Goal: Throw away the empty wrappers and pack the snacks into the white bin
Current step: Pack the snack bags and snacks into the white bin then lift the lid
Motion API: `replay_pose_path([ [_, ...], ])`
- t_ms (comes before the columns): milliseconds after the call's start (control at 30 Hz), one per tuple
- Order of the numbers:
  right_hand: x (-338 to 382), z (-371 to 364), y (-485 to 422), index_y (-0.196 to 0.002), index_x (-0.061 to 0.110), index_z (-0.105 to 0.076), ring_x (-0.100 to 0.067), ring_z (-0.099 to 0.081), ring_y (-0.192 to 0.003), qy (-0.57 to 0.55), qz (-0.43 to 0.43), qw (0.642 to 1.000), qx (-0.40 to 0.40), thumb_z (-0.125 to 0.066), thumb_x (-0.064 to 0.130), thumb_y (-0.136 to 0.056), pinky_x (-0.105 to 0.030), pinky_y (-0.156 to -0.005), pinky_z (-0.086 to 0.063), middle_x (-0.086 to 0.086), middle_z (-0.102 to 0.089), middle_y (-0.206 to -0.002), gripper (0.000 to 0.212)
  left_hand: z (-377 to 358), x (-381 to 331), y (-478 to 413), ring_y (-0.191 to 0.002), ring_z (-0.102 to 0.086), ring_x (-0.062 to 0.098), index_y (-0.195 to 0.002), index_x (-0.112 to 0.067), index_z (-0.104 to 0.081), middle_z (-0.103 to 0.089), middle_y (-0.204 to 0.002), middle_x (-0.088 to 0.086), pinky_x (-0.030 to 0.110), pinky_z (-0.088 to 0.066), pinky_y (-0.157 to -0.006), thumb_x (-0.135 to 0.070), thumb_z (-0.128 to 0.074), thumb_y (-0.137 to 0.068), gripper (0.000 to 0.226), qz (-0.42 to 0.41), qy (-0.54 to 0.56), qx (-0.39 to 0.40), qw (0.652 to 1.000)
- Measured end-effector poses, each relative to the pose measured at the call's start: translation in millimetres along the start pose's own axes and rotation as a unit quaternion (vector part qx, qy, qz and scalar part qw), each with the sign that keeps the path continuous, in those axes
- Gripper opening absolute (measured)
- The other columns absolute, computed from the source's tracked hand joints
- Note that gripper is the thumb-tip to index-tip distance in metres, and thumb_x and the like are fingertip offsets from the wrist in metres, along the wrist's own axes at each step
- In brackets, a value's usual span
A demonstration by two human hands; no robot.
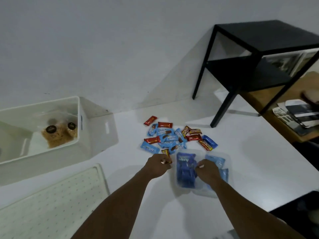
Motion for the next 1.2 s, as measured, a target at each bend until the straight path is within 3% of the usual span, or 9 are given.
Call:
replay_pose_path([
  [100,-26,-3,-11,-0.094,0.016,-0.070,-0.024,-0.067,-0.103,0.003,0.017,1.000,0.011,-0.062,0.019,-0.087,-0.028,-0.088,-0.049,-0.006,-0.072,-0.104,0.011,-48,-3,-8,-0.112,-0.064,0.015,-0.104,-0.027,-0.073,-0.070,-0.119,-0.003,0.030,-0.049,-0.100,-0.024,-0.076,-0.081,0.023,0.021,0.002,0.012,1.000],
  [200,-32,3,-20,-0.108,0.016,-0.069,-0.029,-0.061,-0.110,-0.008,0.040,0.999,-0.016,-0.067,0.022,-0.084,-0.034,-0.096,-0.049,-0.011,-0.063,-0.118,0.024,-78,4,-13,-0.109,-0.065,0.017,-0.112,-0.026,-0.071,-0.067,-0.126,0.002,0.024,-0.050,-0.089,-0.019,-0.072,-0.083,0.029,0.049,0.007,0.005,0.999],
  [367,-24,-8,-20,-0.118,0.021,-0.066,-0.032,-0.047,-0.122,0.140,0.110,0.984,-0.017,-0.054,0.040,-0.090,-0.043,-0.100,-0.045,-0.009,-0.052,-0.124,0.035,-80,16,-9,-0.125,-0.059,0.022,-0.128,-0.018,-0.067,-0.064,-0.136,0.004,0.031,-0.047,-0.104,-0.007,-0.063,-0.088,0.041,0.067,-0.038,-0.065,0.995],
  [567,-11,-27,-12,-0.115,0.031,-0.065,-0.032,-0.045,-0.125,0.188,0.123,0.974,0.032,-0.049,0.048,-0.089,-0.050,-0.105,-0.037,-0.004,-0.064,-0.119,0.035,-64,38,10,-0.101,-0.069,0.029,-0.129,-0.020,-0.066,-0.068,-0.124,0.002,0.042,-0.059,-0.089,-0.017,-0.080,-0.080,0.051,0.126,0.003,-0.106,0.986],
  [767,-1,-15,-9,-0.103,0.033,-0.068,-0.025,-0.052,-0.117,0.063,0.163,0.985,0.006,-0.065,0.042,-0.083,-0.044,-0.097,-0.043,0.002,-0.061,-0.114,0.023,-46,21,20,-0.084,-0.064,0.019,-0.118,-0.024,-0.072,-0.067,-0.097,0.000,0.036,-0.057,-0.081,-0.021,-0.087,-0.070,0.050,0.077,-0.001,-0.153,0.985],
  [933,-13,35,-18,-0.099,0.024,-0.069,-0.017,-0.061,-0.099,-0.061,0.203,0.977,-0.035,-0.073,0.024,-0.082,-0.030,-0.087,-0.048,0.003,-0.063,-0.106,0.018,-54,-34,0,-0.093,-0.064,0.017,-0.114,-0.027,-0.071,-0.070,-0.108,0.000,0.025,-0.049,-0.079,-0.029,-0.089,-0.069,0.049,0.002,-0.026,-0.146,0.989],
  [1033,-38,69,-25,-0.096,0.025,-0.067,-0.014,-0.057,-0.092,-0.091,0.181,0.977,-0.064,-0.073,0.020,-0.083,-0.023,-0.083,-0.043,0.004,-0.056,-0.101,0.015,-81,-69,-10,-0.085,-0.062,0.013,-0.113,-0.025,-0.071,-0.068,-0.098,-0.003,0.022,-0.050,-0.072,-0.026,-0.088,-0.071,0.045,-0.038,-0.020,-0.119,0.992],
  [1133,-75,77,-29,-0.094,0.029,-0.063,-0.015,-0.058,-0.093,-0.084,0.143,0.986,-0.032,-0.074,0.021,-0.084,-0.021,-0.082,-0.042,0.003,-0.057,-0.103,0.017,-115,-76,-14,-0.080,-0.061,0.016,-0.113,-0.027,-0.070,-0.064,-0.089,-0.008,0.032,-0.055,-0.076,-0.024,-0.088,-0.071,0.045,-0.046,-0.012,-0.072,0.996],
  [1200,-96,71,-28,-0.088,0.034,-0.062,-0.015,-0.059,-0.093,-0.092,0.141,0.986,0.002,-0.075,0.019,-0.081,-0.022,-0.082,-0.043,0.003,-0.061,-0.103,0.021,-132,-67,-15,-0.087,-0.062,0.019,-0.113,-0.033,-0.067,-0.067,-0.099,-0.004,0.027,-0.052,-0.077,-0.024,-0.086,-0.071,0.046,-0.048,-0.017,-0.066,0.996],
])
Point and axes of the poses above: each hand's wrist, its own y-axis away from the middle knuckle, its own z-axis out of the back of the hand, x = y × z, the point moved 6 cm from there along -y, towards the middle knuckle
